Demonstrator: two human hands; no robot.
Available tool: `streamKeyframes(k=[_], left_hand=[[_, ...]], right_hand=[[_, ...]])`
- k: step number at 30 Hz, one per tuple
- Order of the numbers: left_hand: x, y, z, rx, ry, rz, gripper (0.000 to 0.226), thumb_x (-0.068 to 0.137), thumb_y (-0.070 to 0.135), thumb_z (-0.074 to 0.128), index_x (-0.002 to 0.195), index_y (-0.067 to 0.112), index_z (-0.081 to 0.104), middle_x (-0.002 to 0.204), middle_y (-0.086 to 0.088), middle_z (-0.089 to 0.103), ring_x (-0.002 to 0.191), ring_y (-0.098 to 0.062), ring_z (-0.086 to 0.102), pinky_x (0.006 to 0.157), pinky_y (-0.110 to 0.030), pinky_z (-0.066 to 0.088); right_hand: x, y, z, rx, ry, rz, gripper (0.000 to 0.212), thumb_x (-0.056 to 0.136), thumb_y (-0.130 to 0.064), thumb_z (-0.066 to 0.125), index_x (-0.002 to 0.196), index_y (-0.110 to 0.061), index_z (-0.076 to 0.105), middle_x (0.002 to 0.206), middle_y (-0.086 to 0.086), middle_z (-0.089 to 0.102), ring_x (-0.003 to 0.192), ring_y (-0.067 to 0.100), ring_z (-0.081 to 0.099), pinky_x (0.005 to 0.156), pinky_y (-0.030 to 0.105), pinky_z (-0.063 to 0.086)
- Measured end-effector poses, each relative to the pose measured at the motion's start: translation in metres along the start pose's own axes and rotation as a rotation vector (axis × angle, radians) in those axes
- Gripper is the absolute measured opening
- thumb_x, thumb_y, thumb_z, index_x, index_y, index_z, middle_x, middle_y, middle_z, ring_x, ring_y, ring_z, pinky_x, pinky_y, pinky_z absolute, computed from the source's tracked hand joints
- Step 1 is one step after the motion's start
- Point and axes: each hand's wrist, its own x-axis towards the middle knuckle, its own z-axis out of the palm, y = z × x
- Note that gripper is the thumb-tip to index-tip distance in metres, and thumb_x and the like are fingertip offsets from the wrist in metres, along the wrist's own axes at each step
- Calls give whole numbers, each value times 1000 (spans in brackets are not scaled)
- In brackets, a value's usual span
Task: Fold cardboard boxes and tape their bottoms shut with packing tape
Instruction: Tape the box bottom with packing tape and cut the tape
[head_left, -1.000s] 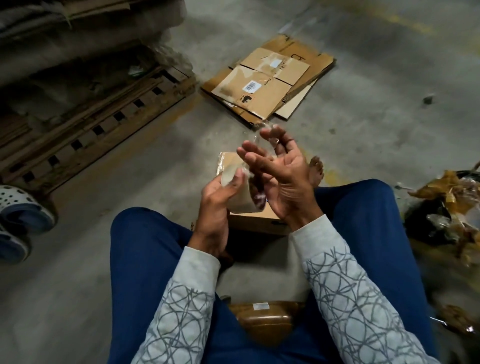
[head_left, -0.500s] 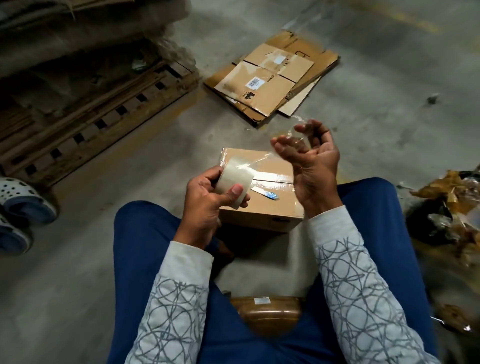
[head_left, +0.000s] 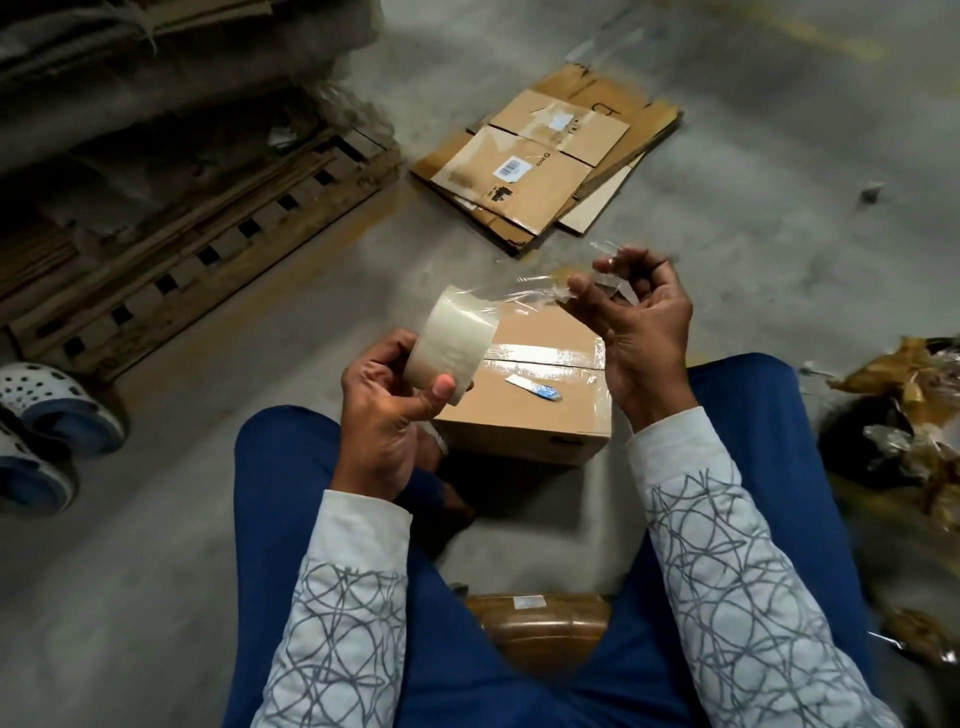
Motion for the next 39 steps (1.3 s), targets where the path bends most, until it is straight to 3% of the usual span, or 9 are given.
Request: streamKeyframes(k=[6, 15, 18, 20, 22, 26, 31, 35, 39], left_hand=[[1, 3, 1, -103, 71, -87, 21, 75, 12, 71, 57, 16, 63, 58, 3, 52, 61, -15, 49, 56, -24, 37], [4, 8, -12, -94, 178, -93, 41, 79, 6, 61, 43, 21, 50, 47, 10, 39, 50, -10, 40, 49, -20, 33], [4, 8, -17, -87, 203, -90, 40, 79, 6, 61, 43, 21, 52, 48, 9, 40, 51, -10, 43, 50, -20, 36], [3, 5, -19, -109, 223, -84, 44, 82, 3, 59, 43, 21, 52, 47, 10, 40, 50, -9, 44, 50, -18, 38], [3, 4, -20, -118, 245, -79, 49, 86, 1, 56, 42, 21, 51, 47, 10, 40, 49, -8, 44, 51, -18, 38], [5, 4, -31, -242, 360, -117, 37, 82, 4, 61, 49, 21, 55, 57, 8, 45, 61, -12, 51, 68, -28, 47], [5, 0, -37, -305, 433, -172, 13, 72, 10, 69, 63, 14, 59, 69, 2, 52, 72, -18, 56, 82, -38, 48], [6, 1, -35, -325, 433, -192, 9, 71, 11, 69, 65, 13, 64, 72, -1, 55, 76, -21, 58, 89, -43, 45], [7, -1, -33, -295, 400, -208, 10, 73, 12, 70, 64, 14, 64, 70, 0, 55, 78, -23, 57, 90, -45, 44]], right_hand=[[3, 7, -10, -164, -4, -21, 29, 81, 10, 74, 103, -3, 60, 90, 5, 69, 78, 25, 72, 65, 35, 62], [7, 30, -40, -350, 124, 66, 20, 68, -22, 87, 85, -14, 79, 82, 6, 76, 78, 23, 71, 82, 39, 57], [11, 39, -44, -466, 141, 59, 48, 62, -44, 93, 101, -22, 75, 107, 12, 72, 101, 29, 70, 96, 47, 55], [10, 41, -41, -541, 107, 73, 36, 71, -45, 89, 97, -28, 72, 125, 17, 60, 112, 31, 63, 99, 47, 52], [4, 38, -36, -433, -8, 148, 7, 91, -23, 73, 90, -16, 70, 114, 18, 65, 93, 21, 64, 81, 33, 54], [1, 35, -35, -116, -40, 324, 17, 105, -9, 46, 103, -1, 60, 81, 6, 68, 71, 16, 62, 64, 22, 52], [-3, 36, -33, -112, -22, 333, 22, 95, -9, 65, 115, -2, 58, 92, 16, 75, 79, 25, 73, 72, 27, 61], [-4, 41, -29, -94, -56, 361, 28, 103, 0, 46, 128, 1, 58, 115, 17, 69, 98, 34, 72, 85, 38, 62], [-6, 45, -24, -46, -101, 470, 40, 105, -32, 48, 131, -3, 59, 135, 15, 60, 112, 37, 68, 90, 55, 58]])
